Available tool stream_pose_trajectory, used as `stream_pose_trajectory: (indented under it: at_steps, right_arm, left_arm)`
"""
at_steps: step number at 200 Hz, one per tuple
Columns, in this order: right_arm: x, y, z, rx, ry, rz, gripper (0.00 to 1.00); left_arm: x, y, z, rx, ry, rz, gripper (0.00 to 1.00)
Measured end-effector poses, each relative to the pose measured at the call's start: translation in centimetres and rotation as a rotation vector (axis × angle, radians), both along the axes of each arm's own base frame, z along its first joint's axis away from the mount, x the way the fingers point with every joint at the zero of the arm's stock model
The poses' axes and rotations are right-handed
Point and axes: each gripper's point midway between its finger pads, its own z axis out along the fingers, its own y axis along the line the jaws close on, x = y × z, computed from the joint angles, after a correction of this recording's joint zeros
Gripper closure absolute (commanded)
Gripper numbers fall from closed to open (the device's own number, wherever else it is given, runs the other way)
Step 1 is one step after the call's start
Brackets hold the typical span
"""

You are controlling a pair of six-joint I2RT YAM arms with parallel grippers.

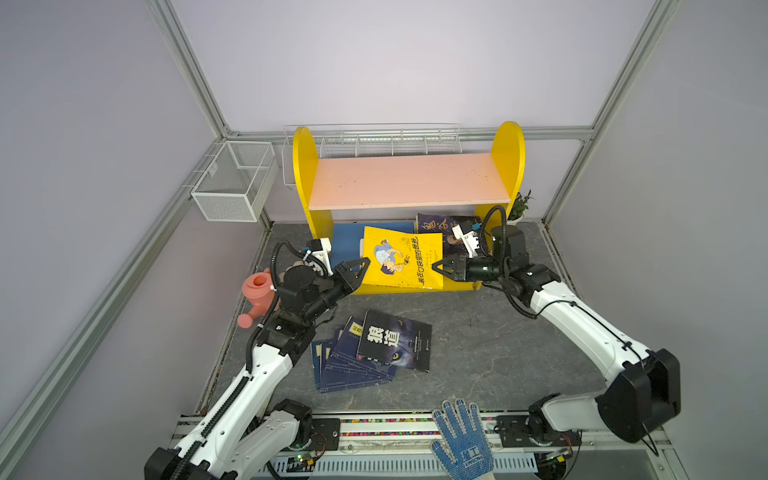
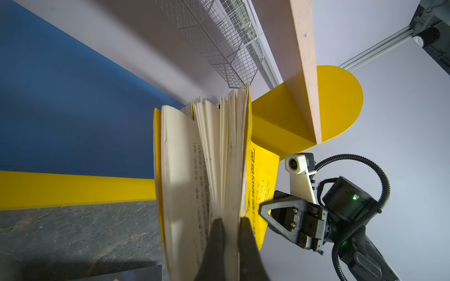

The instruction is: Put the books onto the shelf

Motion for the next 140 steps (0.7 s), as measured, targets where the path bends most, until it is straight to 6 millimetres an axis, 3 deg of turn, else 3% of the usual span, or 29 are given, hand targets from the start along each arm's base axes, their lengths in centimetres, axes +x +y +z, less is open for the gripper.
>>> stream_pose_trajectory:
  at_steps: [50, 62, 95, 140]
  right_arm:
    - [-0.4, -1.7, 1.5, 0.035, -0.04, -0.054, 0.86]
    - [-0.4, -1.9, 1.8, 0.045, -0.048, -0.066, 0.79]
    - [0.0, -2.6, 2.0, 0.067, -0.043, -0.114, 0.49]
    - [0.0, -2.9, 1.6, 0.083, -0.017, -0.143, 0.41]
  left_arm:
    - [0.2, -1.2, 1.0, -0.045, -0.032, -0.041, 1.0]
    - [0.2, -1.4, 1.4, -0.059, -0.043, -0.048, 1.0]
    - [0.2, -2.1, 2.7, -0.112, -0.075, -0.076, 1.0]
    - [0.5, -2.8, 3.6, -0.154, -0.103, -0.093, 1.0]
